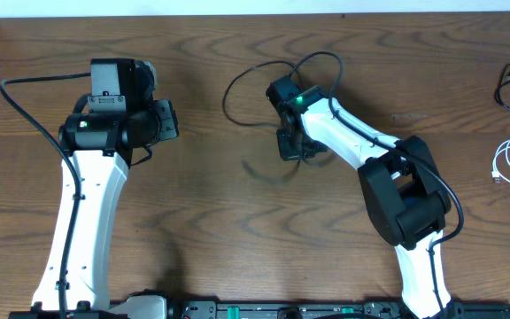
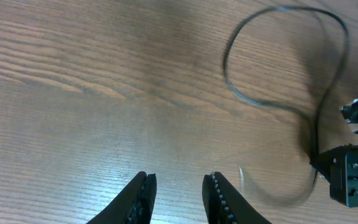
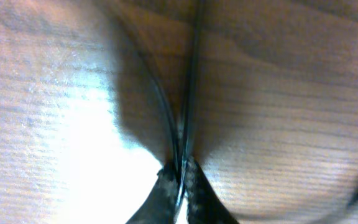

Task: Untangle cables
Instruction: 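Drag the black cable with the right gripper toward the upper right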

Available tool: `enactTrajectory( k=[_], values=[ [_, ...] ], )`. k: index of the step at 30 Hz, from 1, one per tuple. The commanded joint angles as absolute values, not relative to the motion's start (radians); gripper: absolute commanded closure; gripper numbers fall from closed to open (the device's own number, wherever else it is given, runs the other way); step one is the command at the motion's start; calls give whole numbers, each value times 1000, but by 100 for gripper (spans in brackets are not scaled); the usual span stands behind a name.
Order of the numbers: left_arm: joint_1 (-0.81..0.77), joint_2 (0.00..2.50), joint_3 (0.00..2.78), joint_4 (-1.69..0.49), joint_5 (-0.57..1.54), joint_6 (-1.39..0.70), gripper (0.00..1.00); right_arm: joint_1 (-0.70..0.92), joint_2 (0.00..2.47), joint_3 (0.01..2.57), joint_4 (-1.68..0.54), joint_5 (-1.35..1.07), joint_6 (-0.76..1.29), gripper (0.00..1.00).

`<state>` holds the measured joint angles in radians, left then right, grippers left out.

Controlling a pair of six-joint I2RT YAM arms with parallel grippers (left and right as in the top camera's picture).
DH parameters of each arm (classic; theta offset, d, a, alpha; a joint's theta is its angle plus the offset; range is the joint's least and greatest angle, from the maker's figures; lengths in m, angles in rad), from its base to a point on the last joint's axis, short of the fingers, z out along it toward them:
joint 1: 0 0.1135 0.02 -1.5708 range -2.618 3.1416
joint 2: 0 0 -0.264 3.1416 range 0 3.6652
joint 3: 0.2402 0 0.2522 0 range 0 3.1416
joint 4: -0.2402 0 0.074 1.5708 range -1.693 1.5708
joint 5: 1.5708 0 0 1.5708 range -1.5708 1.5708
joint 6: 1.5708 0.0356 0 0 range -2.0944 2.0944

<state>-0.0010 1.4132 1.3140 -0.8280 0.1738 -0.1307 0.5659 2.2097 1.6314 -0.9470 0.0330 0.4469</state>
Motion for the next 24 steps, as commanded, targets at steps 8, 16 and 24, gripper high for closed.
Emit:
enactTrajectory(
  k=[8, 16, 24],
  values=[
    [3, 1418, 1313, -831, 172, -135, 70, 467, 2134, 1624, -982, -47, 376, 99],
    [3, 1418, 1313, -834, 172, -136, 70, 134, 1816, 1656, -973, -112, 311, 99],
    [3, 1418, 1313, -833, 173, -136, 69, -102, 1775, 1655, -987, -188, 230, 99]
  ],
)
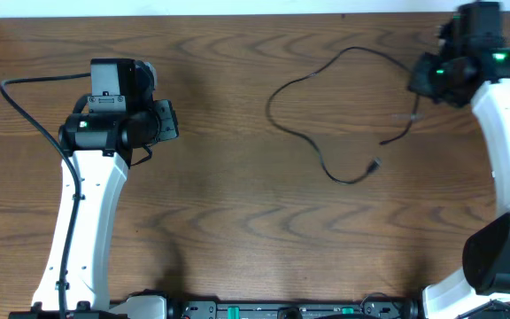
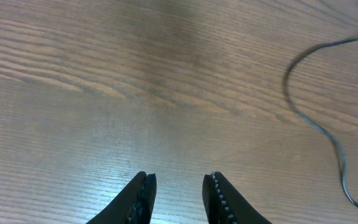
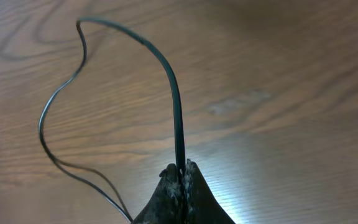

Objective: Untangle cables

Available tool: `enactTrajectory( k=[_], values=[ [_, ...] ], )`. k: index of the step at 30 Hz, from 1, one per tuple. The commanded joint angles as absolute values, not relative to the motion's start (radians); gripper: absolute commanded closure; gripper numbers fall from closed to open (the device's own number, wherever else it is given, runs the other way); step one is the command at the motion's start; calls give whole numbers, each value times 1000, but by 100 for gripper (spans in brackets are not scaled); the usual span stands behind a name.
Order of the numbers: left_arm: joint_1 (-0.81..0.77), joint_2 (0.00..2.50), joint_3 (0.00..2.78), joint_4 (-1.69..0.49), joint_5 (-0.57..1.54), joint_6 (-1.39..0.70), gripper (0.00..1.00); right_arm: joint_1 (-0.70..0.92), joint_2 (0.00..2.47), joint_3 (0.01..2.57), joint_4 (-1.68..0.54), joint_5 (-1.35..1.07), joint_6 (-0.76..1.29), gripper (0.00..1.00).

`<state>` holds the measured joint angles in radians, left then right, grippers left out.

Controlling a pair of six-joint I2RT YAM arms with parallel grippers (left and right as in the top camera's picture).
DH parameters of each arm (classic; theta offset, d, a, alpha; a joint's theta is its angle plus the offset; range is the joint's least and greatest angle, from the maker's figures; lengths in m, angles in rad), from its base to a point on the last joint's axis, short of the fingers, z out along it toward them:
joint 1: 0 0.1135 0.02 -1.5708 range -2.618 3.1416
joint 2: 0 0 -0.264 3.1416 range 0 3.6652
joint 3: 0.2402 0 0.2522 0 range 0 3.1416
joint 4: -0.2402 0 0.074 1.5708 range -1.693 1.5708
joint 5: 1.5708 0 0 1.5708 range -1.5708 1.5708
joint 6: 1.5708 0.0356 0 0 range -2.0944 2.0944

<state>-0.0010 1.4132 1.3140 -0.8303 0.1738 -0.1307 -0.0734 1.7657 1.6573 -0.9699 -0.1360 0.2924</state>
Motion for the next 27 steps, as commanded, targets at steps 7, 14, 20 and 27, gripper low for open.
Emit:
enactTrajectory(
  k=[7, 14, 20, 27],
  values=[
    [2, 1418, 1313, -828, 202, -136, 69, -242, 1775, 1723, -831, -128, 250, 99],
    [0, 1418, 1313, -810, 202, -136, 69, -406, 1775, 2078, -787, 137, 230, 99],
    [-33, 1418, 1313, -772, 202, -144, 69, -450, 1789, 2117, -925, -53, 132, 89],
    [-62, 1418, 1313, -731, 197, -143, 69, -258, 1941, 2090, -1153, -414, -68, 50]
  ],
)
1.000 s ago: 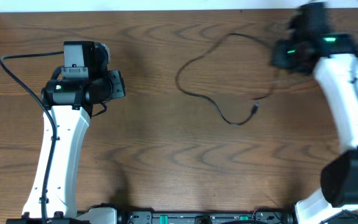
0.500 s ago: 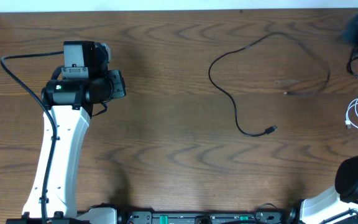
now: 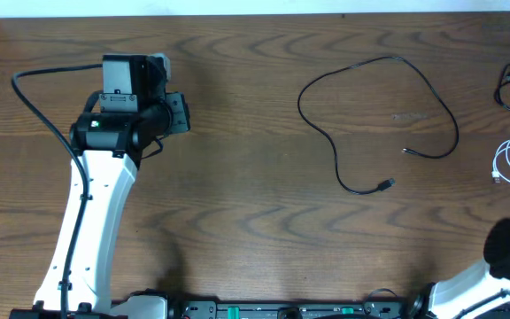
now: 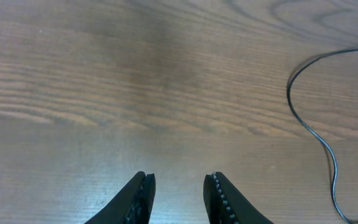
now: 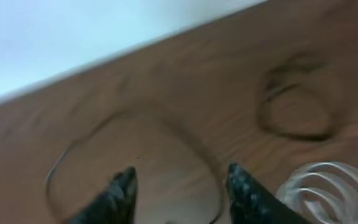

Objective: Untangle cables

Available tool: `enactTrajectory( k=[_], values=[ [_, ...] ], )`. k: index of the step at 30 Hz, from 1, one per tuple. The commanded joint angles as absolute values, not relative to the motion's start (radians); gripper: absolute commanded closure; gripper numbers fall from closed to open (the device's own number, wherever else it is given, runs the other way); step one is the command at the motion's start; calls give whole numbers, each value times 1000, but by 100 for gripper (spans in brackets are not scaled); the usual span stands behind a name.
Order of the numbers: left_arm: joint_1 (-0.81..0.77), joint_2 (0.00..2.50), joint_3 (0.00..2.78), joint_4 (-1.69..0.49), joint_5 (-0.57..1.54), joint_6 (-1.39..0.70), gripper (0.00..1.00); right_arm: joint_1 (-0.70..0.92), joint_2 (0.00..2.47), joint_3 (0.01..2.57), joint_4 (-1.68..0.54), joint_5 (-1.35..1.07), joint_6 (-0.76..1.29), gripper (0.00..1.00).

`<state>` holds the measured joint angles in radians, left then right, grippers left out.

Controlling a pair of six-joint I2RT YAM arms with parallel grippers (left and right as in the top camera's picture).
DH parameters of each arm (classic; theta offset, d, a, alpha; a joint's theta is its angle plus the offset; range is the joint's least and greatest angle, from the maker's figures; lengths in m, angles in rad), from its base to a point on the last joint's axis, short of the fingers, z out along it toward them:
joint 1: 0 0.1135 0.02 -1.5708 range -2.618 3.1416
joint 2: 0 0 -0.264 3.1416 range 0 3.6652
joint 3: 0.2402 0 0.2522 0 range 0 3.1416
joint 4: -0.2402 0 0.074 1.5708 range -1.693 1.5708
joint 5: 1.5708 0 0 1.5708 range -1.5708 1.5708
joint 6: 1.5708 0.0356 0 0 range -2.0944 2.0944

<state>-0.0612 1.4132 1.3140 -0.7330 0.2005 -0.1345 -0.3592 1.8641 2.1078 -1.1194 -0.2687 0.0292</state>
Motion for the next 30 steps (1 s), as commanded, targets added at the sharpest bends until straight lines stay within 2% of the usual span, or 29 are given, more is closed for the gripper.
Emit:
enactTrajectory(
  k=[1, 3, 4, 10, 12, 17, 22, 30],
  values=[
    [-62, 1418, 1313, -731, 197, -144, 69, -223, 1971, 2090, -1161, -420, -68, 49],
    [-62, 1418, 1313, -732, 197, -143, 68, -156, 2041, 2090, -1159, -439, -41, 47],
    [-62, 1418, 1313, -731, 197, -143, 63, -116, 2086, 2090, -1150, -450, -25, 46],
    [-62, 1418, 1313, -738, 197, -143, 52, 44, 2266, 2090, -1015, -451, 207, 41],
    [-62, 1418, 1313, -743, 197, -143, 35, 91, 2319, 2090, -958, -433, 324, 41],
    [-62, 1418, 1313, -767, 197, -143, 5, 193, 2446, 2090, -812, -382, 621, 41],
    [-62, 1418, 1313, -770, 197, -143, 3, 245, 2530, 2090, -728, -365, 786, 44],
    [-62, 1418, 1313, -770, 197, -143, 2, 287, 2603, 2090, -644, -309, 899, 50]
  ],
)
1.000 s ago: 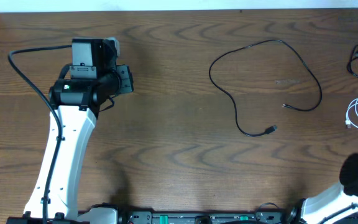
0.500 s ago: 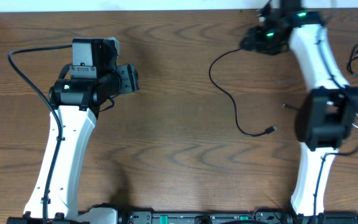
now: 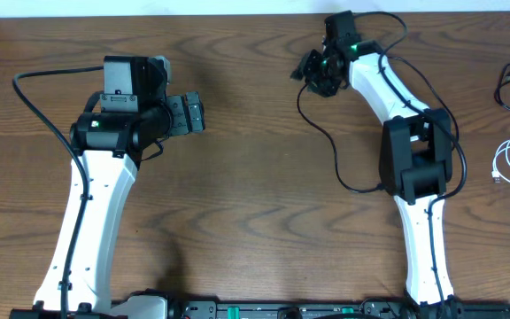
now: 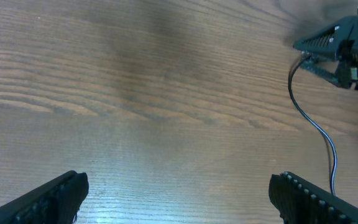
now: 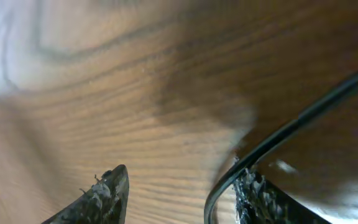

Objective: Untangle cables

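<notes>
A thin black cable (image 3: pixel 337 168) lies in a wide loop on the wooden table, right of centre. My right gripper (image 3: pixel 312 75) is at the loop's far left bend, open. In the right wrist view the cable (image 5: pixel 278 137) curves just inside the right finger, with my right gripper (image 5: pixel 179 193) open around it. My left gripper (image 3: pixel 189 115) hovers to the left, open wide, with nothing between its fingers (image 4: pixel 309 199). The left wrist view shows the cable (image 4: pixel 323 140) and the right gripper (image 4: pixel 337 43) at its right side.
A second black cable lies at the table's right edge, with a coiled white cable just in front of it. The right arm (image 3: pixel 414 151) stretches across the loop's right half.
My right gripper, then open near the white coil at the far right, now stands open at the black cable's left bend. My left gripper has opened from a narrow gap to wide.
My right gripper was shut on the black cable at the table's centre. Then it held the cable at the far right, the cable drawn out. Then the cable lay free in an open loop, gripper open. Now the gripper is open at its left bend.
</notes>
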Available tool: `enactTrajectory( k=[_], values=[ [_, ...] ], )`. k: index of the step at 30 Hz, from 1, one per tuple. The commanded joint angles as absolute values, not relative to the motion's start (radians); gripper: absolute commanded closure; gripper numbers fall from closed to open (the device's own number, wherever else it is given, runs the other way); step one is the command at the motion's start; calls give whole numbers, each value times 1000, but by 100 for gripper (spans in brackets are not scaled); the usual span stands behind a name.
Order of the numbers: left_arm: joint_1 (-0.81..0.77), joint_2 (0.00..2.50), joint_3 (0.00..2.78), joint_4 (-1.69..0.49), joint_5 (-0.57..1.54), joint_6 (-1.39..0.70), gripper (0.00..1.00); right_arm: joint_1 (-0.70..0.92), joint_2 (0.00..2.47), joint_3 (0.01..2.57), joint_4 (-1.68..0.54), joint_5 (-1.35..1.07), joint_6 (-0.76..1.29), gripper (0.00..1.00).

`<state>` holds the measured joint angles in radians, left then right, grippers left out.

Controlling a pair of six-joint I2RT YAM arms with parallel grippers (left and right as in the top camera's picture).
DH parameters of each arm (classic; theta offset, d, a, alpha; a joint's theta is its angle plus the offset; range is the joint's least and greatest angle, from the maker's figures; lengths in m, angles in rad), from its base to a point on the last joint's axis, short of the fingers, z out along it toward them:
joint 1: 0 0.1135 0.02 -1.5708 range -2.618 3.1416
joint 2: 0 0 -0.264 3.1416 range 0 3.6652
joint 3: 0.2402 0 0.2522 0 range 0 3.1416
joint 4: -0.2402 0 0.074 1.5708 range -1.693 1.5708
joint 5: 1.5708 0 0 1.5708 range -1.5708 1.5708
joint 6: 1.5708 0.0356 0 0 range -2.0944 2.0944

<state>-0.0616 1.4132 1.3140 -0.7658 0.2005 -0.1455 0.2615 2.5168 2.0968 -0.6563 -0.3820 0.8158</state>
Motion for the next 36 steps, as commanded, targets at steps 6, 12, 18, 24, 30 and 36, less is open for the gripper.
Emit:
enactTrajectory(
  k=[6, 12, 18, 24, 30, 36],
  values=[
    [-62, 1418, 1313, -770, 197, -143, 2, 316, 2650, 2089, -641, -210, 875, 78],
    [-62, 1418, 1313, -770, 197, -143, 1, 289, 2592, 2088, -689, -193, 693, 99],
    [-62, 1418, 1313, -770, 197, -143, 1, 133, 2230, 2089, -724, -193, 468, 99],
    [-62, 1418, 1313, -770, 197, -143, 1, -35, 1944, 2089, -691, -189, 409, 99],
    [-62, 1418, 1313, -770, 197, -143, 1, -338, 1823, 2089, -639, -174, 402, 99],
    [-62, 1418, 1313, -770, 197, -143, 1, -504, 1843, 2089, -610, -171, 380, 99]
  ],
)
